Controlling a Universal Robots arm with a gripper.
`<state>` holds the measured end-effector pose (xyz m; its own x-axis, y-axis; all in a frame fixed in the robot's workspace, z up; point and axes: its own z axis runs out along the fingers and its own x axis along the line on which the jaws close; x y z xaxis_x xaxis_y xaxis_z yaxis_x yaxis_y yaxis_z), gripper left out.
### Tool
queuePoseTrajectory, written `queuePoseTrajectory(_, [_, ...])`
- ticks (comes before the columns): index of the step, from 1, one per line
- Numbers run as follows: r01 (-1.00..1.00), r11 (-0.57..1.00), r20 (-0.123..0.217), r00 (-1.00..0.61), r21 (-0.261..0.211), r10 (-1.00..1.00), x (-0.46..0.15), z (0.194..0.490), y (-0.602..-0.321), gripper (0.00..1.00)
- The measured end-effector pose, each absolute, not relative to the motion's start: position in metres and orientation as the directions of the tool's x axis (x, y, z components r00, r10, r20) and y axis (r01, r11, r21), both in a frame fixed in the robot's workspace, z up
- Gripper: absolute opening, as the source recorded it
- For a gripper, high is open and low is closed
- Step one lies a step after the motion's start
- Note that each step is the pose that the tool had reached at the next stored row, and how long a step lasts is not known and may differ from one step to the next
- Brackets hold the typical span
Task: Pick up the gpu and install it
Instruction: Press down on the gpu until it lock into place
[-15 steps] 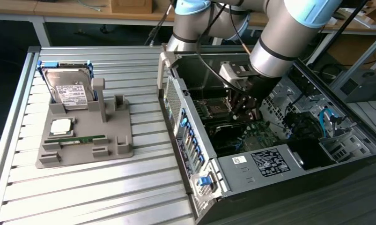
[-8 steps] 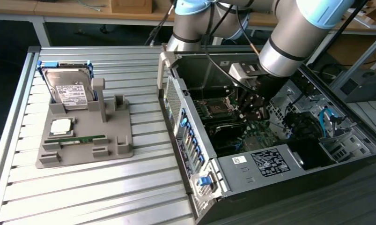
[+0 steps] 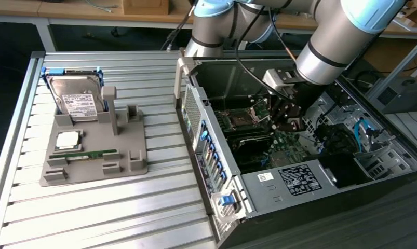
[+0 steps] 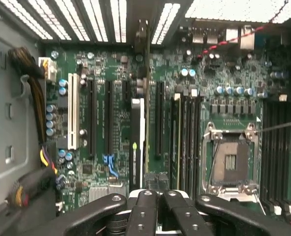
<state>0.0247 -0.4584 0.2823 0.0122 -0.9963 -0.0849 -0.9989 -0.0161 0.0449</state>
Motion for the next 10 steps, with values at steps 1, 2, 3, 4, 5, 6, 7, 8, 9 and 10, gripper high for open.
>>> queuePoseTrajectory(1, [-0.999,-0.016,-0.086,0.012,0.045,-0.996,0.0265,0.2823,-0.4584,0.10])
queuePoseTrajectory(2, [-0.999,-0.016,-0.088,0.012,0.045,-0.996,0.0285,0.2824,-0.4584,0.10])
queuePoseTrajectory(3, [-0.999,-0.017,-0.089,0.013,0.045,-0.996,0.0300,0.2825,-0.4584,0.10])
queuePoseTrajectory(4, [-0.999,-0.017,-0.090,0.013,0.045,-0.996,0.0310,0.2826,-0.4584,0.10])
queuePoseTrajectory(5, [-0.999,-0.017,-0.091,0.013,0.045,-0.996,0.0318,0.2827,-0.4584,0.10])
queuePoseTrajectory(6, [-0.999,-0.017,-0.091,0.013,0.045,-0.996,0.0327,0.2828,-0.4584,0.10])
queuePoseTrajectory(7, [-0.999,-0.017,-0.091,0.013,0.045,-0.996,0.0334,0.2828,-0.4584,0.10])
queuePoseTrajectory(8, [-0.999,-0.017,-0.091,0.013,0.045,-0.996,0.0338,0.2827,-0.4584,0.10])
queuePoseTrajectory(9, [-0.999,-0.017,-0.091,0.013,0.045,-0.996,0.0338,0.2827,-0.4584,0.10])
queuePoseTrajectory(10, [-0.999,-0.017,-0.091,0.013,0.045,-0.996,0.0339,0.2828,-0.4584,0.10])
